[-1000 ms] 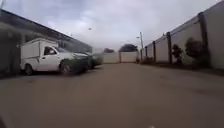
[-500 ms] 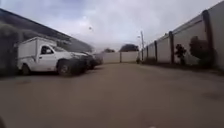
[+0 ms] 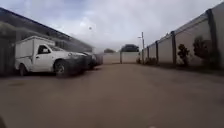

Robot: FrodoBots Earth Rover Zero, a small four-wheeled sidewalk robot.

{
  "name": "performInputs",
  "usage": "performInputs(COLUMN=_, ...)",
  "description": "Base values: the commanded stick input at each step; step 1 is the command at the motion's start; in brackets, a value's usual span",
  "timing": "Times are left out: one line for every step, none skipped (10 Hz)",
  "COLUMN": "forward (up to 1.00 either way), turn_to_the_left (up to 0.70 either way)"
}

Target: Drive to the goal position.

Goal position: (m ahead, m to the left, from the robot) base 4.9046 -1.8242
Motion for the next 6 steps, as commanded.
performInputs(forward=0.5, turn_to_the_left=0.0)
performInputs(forward=0.5, turn_to_the_left=0.0)
performInputs(forward=0.5, turn_to_the_left=0.0)
performInputs(forward=0.5, turn_to_the_left=0.0)
performInputs(forward=0.5, turn_to_the_left=0.0)
performInputs(forward=0.5, turn_to_the_left=0.0)
